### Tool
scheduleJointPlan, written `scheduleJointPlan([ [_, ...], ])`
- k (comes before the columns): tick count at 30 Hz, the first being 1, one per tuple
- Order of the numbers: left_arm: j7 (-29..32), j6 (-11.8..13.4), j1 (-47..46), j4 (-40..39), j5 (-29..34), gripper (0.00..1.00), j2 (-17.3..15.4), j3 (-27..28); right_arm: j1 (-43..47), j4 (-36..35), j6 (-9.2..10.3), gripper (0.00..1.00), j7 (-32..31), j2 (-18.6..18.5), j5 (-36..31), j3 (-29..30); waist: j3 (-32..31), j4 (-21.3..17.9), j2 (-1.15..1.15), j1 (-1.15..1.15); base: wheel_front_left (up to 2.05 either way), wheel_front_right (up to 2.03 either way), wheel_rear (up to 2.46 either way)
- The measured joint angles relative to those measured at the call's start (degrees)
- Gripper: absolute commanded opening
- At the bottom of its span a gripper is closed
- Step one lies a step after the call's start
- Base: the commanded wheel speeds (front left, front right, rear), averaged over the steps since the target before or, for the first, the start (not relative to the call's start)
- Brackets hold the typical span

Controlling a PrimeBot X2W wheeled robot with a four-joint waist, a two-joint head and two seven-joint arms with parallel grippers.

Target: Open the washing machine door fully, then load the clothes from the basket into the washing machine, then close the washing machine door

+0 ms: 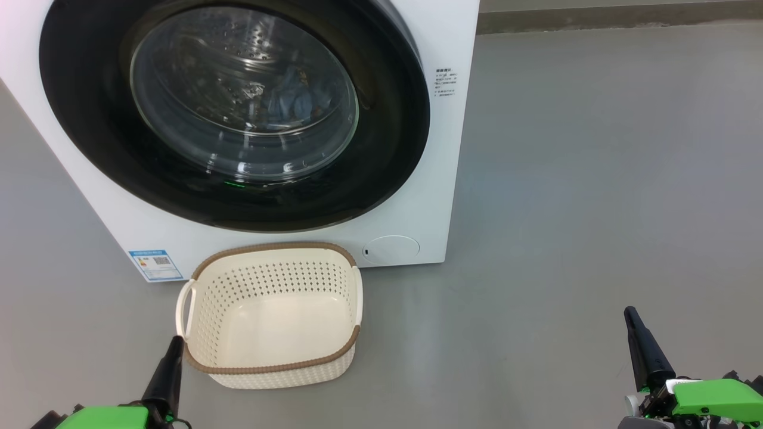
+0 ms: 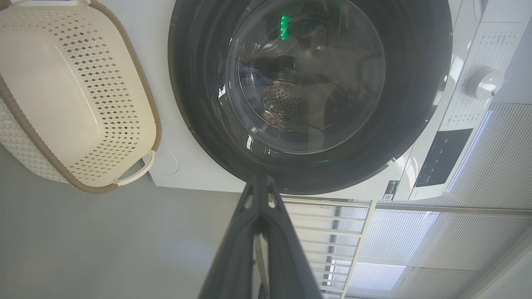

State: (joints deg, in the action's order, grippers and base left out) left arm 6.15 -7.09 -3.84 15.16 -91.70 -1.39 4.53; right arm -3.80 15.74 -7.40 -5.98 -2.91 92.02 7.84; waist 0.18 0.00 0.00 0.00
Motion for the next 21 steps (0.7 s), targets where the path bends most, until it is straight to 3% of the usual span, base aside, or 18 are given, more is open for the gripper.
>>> scheduleJointPlan([
  [21,0.0,0.0,0.0,0.0,0.0,0.0,0.0,0.0,0.0,0.0,0.0,0.0,-0.1,0.1,0.0,0.0,0.0,0.0,0.0,0.0,0.0,0.0,0.0],
])
